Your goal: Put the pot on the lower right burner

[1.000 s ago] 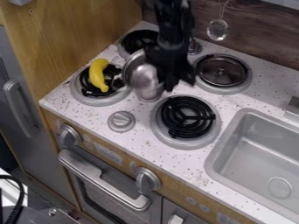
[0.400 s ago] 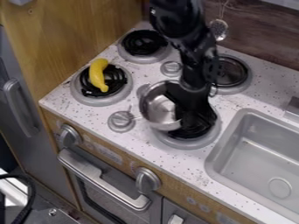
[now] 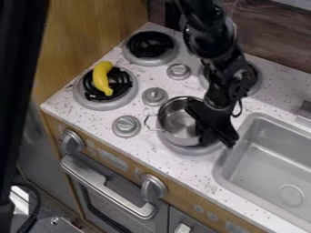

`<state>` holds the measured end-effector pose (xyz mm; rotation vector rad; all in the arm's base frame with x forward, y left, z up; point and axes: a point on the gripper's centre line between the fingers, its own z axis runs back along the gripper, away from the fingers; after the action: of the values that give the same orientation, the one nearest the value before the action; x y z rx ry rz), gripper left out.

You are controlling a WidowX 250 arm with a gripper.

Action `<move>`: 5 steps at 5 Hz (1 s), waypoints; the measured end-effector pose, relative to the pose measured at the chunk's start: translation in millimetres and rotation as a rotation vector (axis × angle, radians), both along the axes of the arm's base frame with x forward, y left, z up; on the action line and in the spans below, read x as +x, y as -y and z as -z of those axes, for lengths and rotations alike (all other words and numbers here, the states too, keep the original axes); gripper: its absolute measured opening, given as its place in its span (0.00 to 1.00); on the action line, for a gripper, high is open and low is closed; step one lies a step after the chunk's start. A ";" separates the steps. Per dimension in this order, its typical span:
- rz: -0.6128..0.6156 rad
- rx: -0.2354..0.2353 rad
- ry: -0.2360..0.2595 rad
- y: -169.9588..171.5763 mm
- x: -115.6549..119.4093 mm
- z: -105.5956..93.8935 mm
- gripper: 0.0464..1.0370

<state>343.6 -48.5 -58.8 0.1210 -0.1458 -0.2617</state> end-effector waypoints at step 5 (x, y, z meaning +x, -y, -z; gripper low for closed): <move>-0.189 -0.017 0.001 -16.4 4.5 -45.8 0.80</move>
<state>348.1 -32.1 -13.0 0.1177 -0.1365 -0.0722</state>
